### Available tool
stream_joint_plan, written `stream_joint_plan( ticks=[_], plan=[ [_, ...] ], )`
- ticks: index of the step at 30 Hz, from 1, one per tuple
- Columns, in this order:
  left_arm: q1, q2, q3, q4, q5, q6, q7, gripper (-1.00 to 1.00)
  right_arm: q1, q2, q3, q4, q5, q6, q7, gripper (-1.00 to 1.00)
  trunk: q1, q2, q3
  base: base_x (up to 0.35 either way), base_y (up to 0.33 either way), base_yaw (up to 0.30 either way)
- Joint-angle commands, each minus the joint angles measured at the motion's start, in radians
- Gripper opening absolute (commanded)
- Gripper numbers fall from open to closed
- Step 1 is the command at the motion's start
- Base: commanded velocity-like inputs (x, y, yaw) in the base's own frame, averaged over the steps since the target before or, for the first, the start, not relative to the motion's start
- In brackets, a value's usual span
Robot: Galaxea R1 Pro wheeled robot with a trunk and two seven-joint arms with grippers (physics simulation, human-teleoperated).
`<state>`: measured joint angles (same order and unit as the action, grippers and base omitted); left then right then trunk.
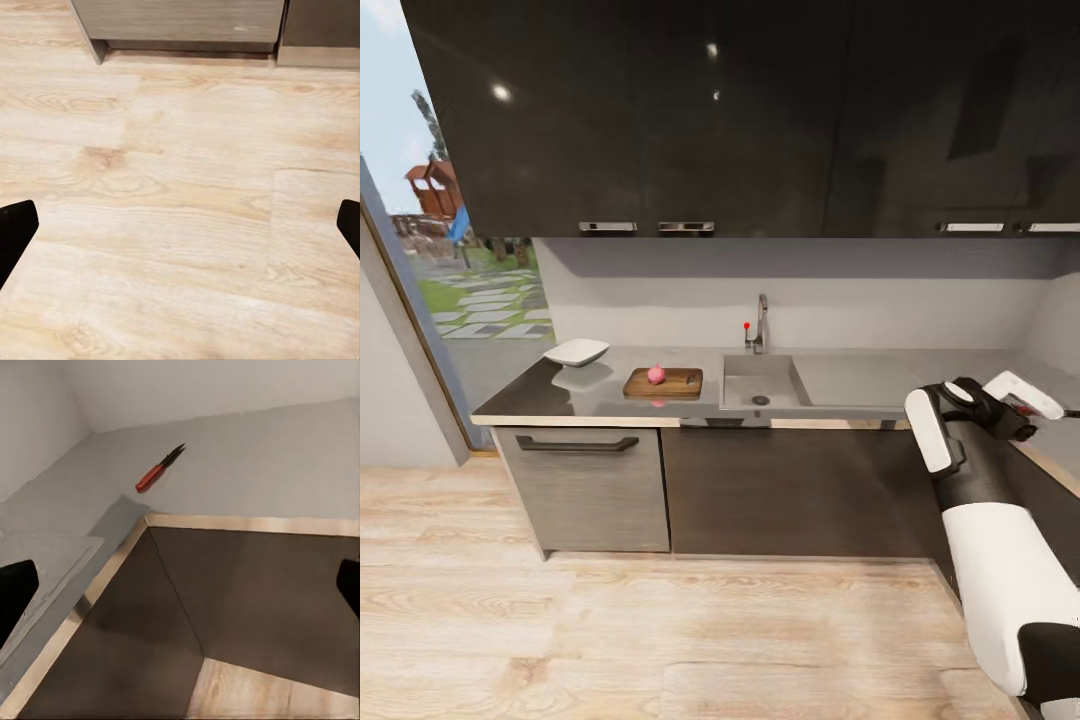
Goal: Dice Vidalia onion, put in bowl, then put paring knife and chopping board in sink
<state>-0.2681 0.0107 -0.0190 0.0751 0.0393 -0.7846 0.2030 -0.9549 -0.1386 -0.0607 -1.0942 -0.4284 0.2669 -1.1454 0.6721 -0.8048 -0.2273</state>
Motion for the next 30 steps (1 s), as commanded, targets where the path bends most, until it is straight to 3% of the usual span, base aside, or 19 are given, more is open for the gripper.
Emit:
stream_joint_plan(
  ticks=[1, 7, 13, 30],
  plan=[
    [-0.002, 0.000, -0.002, 0.004, 0.004, -0.005, 0.000, 1.00, -0.001, 0.013, 0.001, 0.003, -0.010, -0.009, -0.022, 1.00, 0.000, -0.001, -0.001, 0.000, 0.000, 0.000],
    [-0.002, 0.000, -0.002, 0.005, 0.005, 0.014, 0.001, 1.00, -0.001, 0.022, 0.001, -0.001, -0.018, -0.021, -0.049, 1.00, 0.000, -0.001, -0.001, 0.001, -0.001, 0.000],
    [-0.002, 0.000, 0.000, 0.003, 0.006, 0.093, 0.001, 1.00, -0.001, 0.025, 0.001, -0.004, -0.021, -0.022, -0.055, 1.00, 0.000, -0.001, -0.001, 0.085, -0.099, 0.000],
    [-0.002, 0.001, 0.003, 0.002, 0.012, 0.113, 0.003, 1.00, -0.001, 0.029, 0.005, -0.004, -0.024, -0.010, -0.048, 1.00, 0.000, -0.001, -0.001, 0.202, -0.222, 0.000]
  ],
)
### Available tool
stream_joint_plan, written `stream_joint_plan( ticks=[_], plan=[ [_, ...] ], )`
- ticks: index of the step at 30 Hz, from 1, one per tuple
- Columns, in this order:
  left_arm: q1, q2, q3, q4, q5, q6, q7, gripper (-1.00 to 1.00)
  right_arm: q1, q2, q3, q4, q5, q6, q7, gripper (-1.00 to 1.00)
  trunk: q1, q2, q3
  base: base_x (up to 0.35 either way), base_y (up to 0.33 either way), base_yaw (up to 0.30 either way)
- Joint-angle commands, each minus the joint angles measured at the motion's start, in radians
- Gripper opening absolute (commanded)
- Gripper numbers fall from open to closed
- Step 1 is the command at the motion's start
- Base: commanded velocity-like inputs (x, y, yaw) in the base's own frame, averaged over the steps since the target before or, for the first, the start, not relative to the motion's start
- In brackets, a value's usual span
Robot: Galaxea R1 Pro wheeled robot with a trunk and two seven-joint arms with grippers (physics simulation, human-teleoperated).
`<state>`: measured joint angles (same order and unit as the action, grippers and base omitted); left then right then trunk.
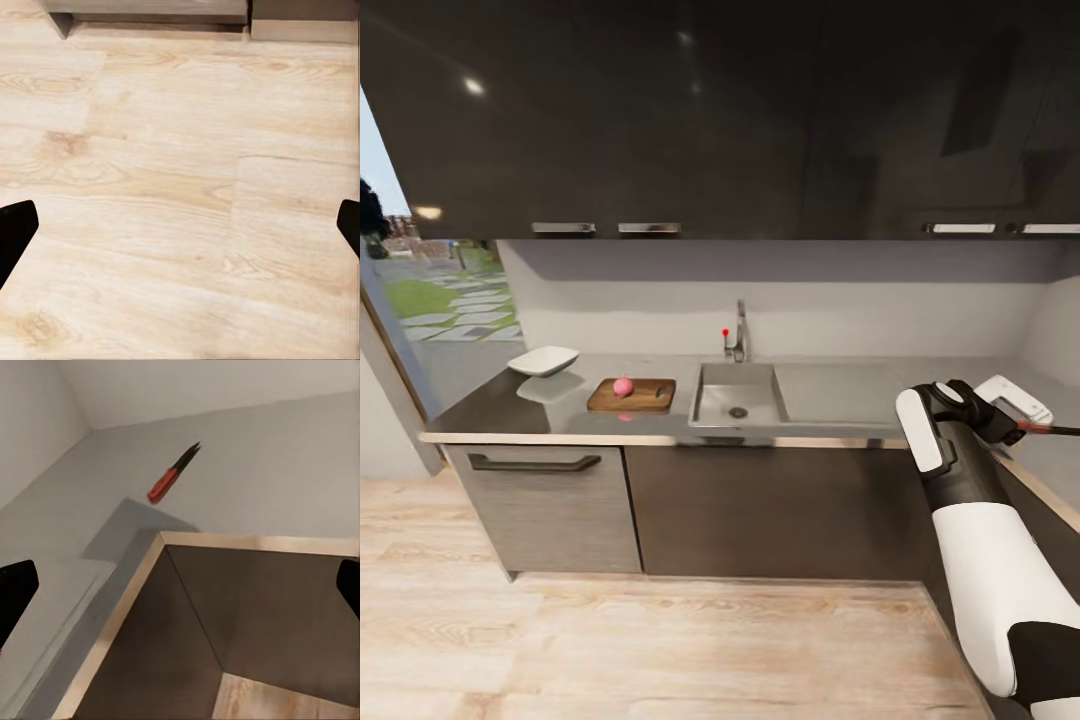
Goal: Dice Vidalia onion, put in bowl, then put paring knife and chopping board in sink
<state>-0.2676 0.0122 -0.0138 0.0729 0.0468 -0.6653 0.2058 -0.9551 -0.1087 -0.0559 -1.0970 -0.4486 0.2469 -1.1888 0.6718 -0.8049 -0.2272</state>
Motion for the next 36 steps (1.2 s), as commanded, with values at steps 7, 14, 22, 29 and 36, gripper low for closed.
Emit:
stream_joint_plan(
  ticks=[7, 14, 22, 29, 36],
  plan=[
    [-0.002, 0.001, 0.010, 0.004, 0.031, -0.007, 0.000, 1.00, -0.001, 0.002, 0.001, -0.001, -0.004, 0.010, -0.005, 1.00, 0.001, -0.001, -0.001, 0.223, -0.249, 0.000],
    [-0.002, 0.006, 0.018, 0.004, 0.037, -0.007, 0.000, 1.00, -0.001, 0.013, 0.001, -0.001, -0.004, 0.009, -0.007, 1.00, 0.001, -0.001, -0.001, 0.230, -0.248, -0.006],
    [-0.001, 0.014, 0.018, 0.004, 0.039, -0.007, 0.000, 1.00, -0.001, 0.017, 0.001, -0.001, -0.005, 0.009, -0.006, 1.00, 0.001, -0.001, 0.002, 0.178, -0.192, -0.200],
    [-0.002, 0.015, 0.018, 0.004, 0.038, -0.007, 0.000, 1.00, -0.001, 0.028, 0.001, 0.000, -0.005, 0.010, -0.005, 1.00, 0.001, -0.001, 0.006, 0.017, -0.018, -0.263],
    [-0.002, 0.015, 0.018, 0.004, 0.039, -0.007, 0.000, 1.00, -0.001, 0.030, 0.000, 0.001, -0.004, 0.009, -0.005, 1.00, 0.001, -0.001, 0.011, 0.001, -0.001, -0.265]
  ],
)
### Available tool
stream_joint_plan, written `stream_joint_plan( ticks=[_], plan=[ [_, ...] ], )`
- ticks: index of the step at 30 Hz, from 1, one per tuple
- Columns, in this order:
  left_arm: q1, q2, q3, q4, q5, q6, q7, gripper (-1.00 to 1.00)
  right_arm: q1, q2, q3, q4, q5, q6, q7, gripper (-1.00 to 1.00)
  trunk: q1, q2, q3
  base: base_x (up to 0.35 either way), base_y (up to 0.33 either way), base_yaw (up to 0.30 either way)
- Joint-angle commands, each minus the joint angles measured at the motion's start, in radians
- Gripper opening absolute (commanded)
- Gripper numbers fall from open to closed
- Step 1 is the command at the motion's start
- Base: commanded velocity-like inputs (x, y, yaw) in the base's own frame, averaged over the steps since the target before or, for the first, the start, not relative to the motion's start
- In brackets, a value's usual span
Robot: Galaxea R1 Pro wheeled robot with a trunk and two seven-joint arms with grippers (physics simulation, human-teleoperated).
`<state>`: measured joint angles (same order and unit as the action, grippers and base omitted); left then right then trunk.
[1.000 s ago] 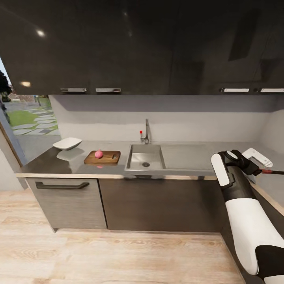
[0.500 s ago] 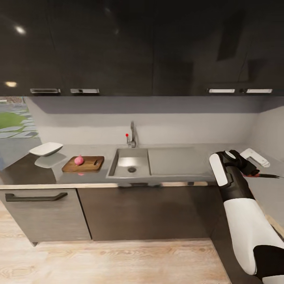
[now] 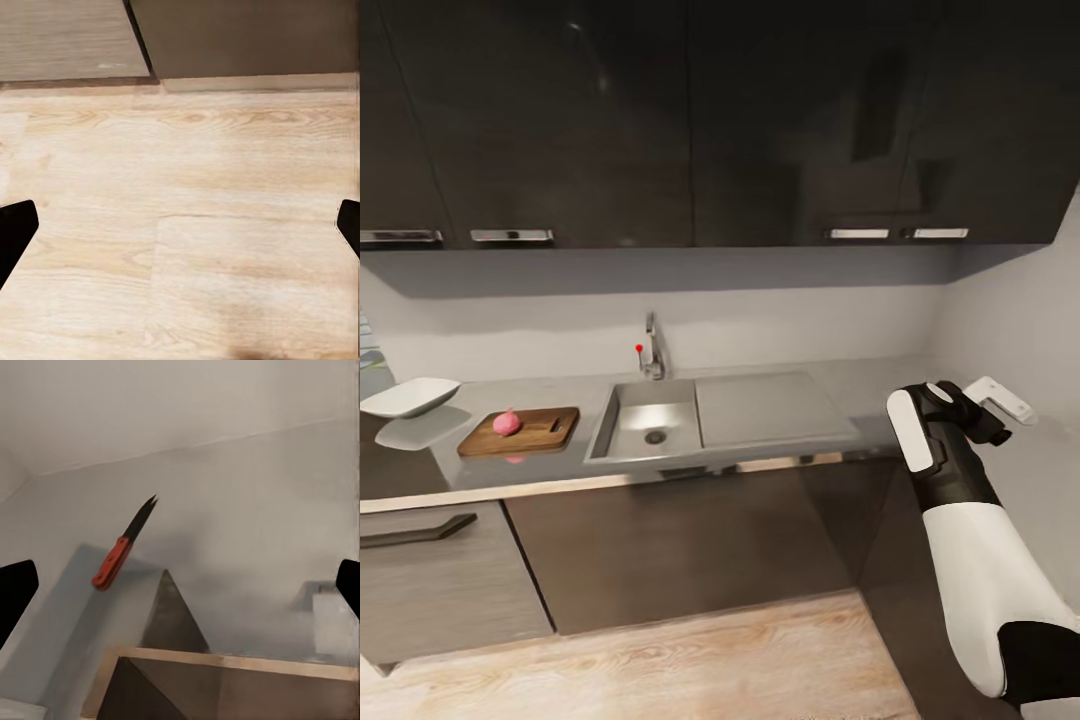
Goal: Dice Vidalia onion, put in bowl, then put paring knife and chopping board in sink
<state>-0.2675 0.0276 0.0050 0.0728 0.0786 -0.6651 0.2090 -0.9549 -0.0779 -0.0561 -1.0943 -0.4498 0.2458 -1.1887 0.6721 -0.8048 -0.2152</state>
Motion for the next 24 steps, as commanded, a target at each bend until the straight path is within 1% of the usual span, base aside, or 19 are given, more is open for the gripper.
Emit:
stream_joint_plan(
  ticks=[1, 6, 9, 15, 16, 19, 22, 24],
  plan=[
    [-0.002, 0.000, 0.000, 0.004, 0.006, -0.007, -0.004, 1.00, -0.001, 0.000, 0.000, -0.001, -0.003, 0.010, -0.005, 1.00, 0.000, -0.001, -0.001, 0.000, 0.000, -0.265],
    [-0.002, 0.000, 0.000, 0.004, 0.006, -0.007, -0.005, 1.00, -0.001, 0.001, -0.001, 0.004, -0.003, 0.010, -0.004, 1.00, 0.000, -0.001, 0.003, 0.002, 0.003, -0.265],
    [-0.001, -0.001, 0.000, 0.004, 0.006, -0.007, -0.005, 1.00, -0.001, 0.001, -0.001, 0.005, -0.002, 0.010, -0.003, 1.00, 0.000, -0.001, 0.005, 0.095, 0.137, -0.265],
    [-0.001, -0.001, 0.000, 0.005, 0.006, -0.005, -0.009, 1.00, -0.001, 0.002, -0.001, 0.005, -0.001, 0.010, -0.003, 1.00, 0.000, -0.001, 0.009, 0.148, 0.234, -0.265],
    [-0.001, 0.000, 0.000, 0.005, 0.006, -0.004, -0.010, 1.00, -0.001, 0.008, -0.001, 0.005, 0.000, 0.010, -0.003, 1.00, 0.000, -0.001, 0.009, 0.145, 0.259, -0.265],
    [-0.002, 0.000, 0.000, 0.005, 0.006, -0.003, -0.011, 1.00, -0.001, 0.010, -0.001, 0.005, 0.000, 0.010, -0.003, 1.00, 0.000, -0.001, 0.011, 0.140, 0.262, -0.265],
    [-0.001, -0.002, -0.001, 0.005, 0.006, 0.010, -0.013, 1.00, -0.001, 0.011, -0.001, 0.005, 0.001, 0.010, -0.003, 1.00, 0.000, -0.001, 0.013, 0.133, 0.265, -0.265],
    [-0.001, -0.006, -0.003, 0.005, 0.005, 0.035, -0.016, 1.00, -0.001, 0.012, -0.001, 0.006, 0.001, 0.010, -0.003, 1.00, 0.000, -0.001, 0.015, 0.137, 0.262, -0.265]
  ],
)
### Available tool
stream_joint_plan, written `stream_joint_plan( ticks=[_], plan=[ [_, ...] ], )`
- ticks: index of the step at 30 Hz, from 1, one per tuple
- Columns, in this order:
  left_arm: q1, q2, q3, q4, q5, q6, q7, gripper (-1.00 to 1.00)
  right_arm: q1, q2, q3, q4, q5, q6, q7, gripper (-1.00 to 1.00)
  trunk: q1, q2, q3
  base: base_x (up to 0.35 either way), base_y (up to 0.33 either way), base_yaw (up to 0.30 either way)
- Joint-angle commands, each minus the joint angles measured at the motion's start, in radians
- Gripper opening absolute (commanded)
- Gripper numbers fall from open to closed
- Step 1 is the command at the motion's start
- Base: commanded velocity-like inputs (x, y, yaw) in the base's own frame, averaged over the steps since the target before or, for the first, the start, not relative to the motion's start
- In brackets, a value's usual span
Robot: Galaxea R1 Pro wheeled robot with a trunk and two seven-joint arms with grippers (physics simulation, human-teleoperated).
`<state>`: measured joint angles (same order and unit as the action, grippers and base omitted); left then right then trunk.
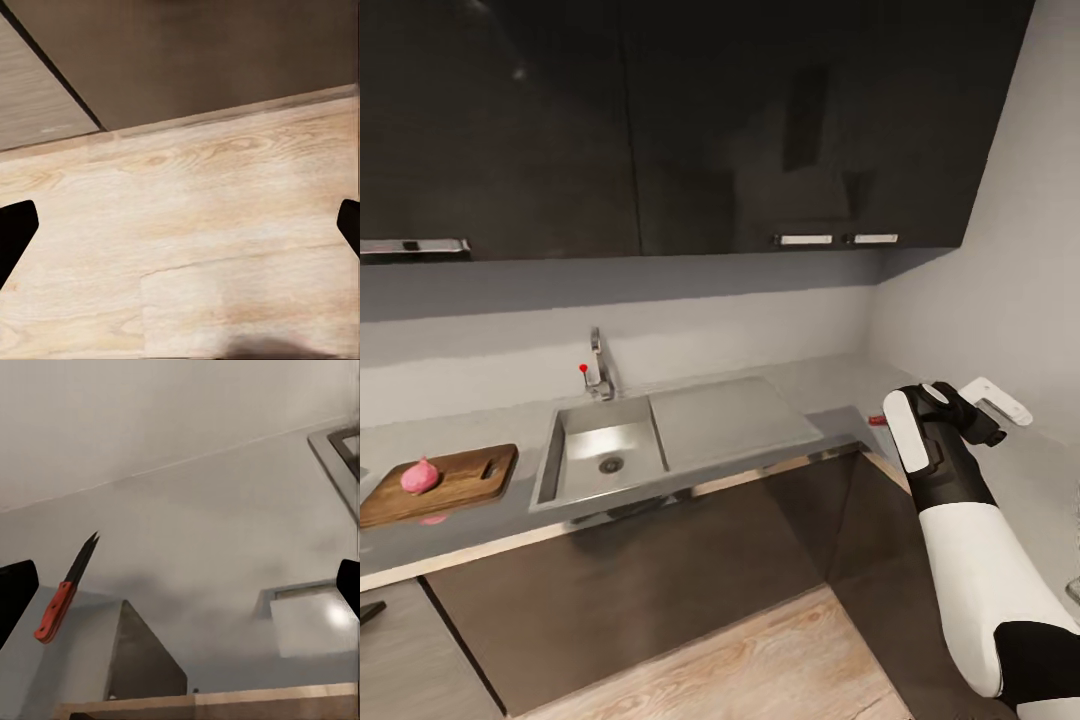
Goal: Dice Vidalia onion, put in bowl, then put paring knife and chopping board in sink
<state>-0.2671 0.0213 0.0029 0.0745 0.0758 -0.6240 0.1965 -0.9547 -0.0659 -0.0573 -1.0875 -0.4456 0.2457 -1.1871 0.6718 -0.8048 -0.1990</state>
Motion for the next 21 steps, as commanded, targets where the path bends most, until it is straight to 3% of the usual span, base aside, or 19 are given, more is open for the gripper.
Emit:
stream_joint_plan(
  ticks=[1, 5, 11, 21],
  plan=[
    [-0.002, -0.002, -0.001, 0.004, 0.007, 0.012, -0.006, 1.00, -0.001, 0.000, 0.001, -0.001, -0.003, 0.010, -0.005, 1.00, 0.001, -0.001, -0.001, 0.144, 0.256, -0.265],
    [-0.002, -0.005, -0.004, 0.004, 0.005, 0.066, -0.010, 1.00, -0.001, 0.001, 0.001, 0.000, -0.002, 0.010, -0.005, 1.00, 0.001, -0.001, 0.002, 0.148, 0.250, -0.265],
    [-0.002, -0.005, -0.004, 0.004, 0.003, 0.084, -0.011, 1.00, -0.001, 0.003, 0.001, 0.014, -0.003, 0.010, -0.004, 1.00, 0.001, -0.001, 0.006, 0.150, 0.205, -0.265],
    [-0.002, -0.006, -0.007, 0.004, 0.002, 0.087, -0.012, 1.00, -0.001, 0.022, 0.001, 0.023, -0.004, 0.010, -0.002, 1.00, 0.001, -0.001, 0.013, 0.041, 0.045, -0.256]
  ],
)
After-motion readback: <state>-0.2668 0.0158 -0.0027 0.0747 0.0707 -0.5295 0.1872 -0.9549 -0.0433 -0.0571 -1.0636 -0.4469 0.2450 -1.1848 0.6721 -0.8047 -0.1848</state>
